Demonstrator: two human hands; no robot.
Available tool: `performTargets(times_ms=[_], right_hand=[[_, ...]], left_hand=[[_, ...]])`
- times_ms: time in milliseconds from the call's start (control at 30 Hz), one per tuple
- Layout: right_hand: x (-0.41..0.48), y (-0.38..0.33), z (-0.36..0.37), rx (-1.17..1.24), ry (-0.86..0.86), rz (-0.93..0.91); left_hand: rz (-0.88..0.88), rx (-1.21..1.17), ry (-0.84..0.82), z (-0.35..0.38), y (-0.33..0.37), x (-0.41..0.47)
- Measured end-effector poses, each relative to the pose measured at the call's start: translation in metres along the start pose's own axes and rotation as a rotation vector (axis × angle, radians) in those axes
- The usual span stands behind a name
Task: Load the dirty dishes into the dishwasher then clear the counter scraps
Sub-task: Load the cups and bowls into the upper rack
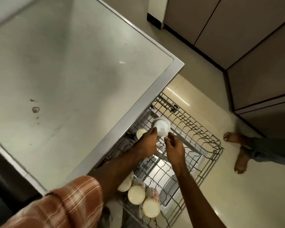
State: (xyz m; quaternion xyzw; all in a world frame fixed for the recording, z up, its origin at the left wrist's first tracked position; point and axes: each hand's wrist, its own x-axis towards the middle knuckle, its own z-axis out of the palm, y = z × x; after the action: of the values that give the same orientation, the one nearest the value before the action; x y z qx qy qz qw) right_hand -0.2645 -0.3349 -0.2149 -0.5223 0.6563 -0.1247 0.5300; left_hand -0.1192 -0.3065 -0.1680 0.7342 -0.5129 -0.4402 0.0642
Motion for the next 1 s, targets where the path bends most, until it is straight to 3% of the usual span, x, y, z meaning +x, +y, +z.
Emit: performTargets(times_ms=[100,233,400,667,1000], right_hand=[[-0.049,-0.021,-0.005,0.01,-0.041,-0.07],[-0.114,-0.058,-0.001,0.096,-0.065,-0.177],[-0.191,-0.105,0.018,0.174,-0.074,-0.328],[-0.298,-0.141,0.096,0.083,-0.246,-0.477],[-0.403,-0.138,0.205,-0.017,-0.472,-0.596]], left_hand=[[0.027,0.008,0.0,-0.014,-0.004,-0.049],[0.193,0.158,0.125,-0.045,-0.005,-0.129],[0.292,0.098,0.28,-0.077,-0.031,-0.228],[0.092,0.017,0.506,-0.109,-0.136,-0.37],[-0.148,-0.207,0.71,-0.086,-0.265,-0.52]])
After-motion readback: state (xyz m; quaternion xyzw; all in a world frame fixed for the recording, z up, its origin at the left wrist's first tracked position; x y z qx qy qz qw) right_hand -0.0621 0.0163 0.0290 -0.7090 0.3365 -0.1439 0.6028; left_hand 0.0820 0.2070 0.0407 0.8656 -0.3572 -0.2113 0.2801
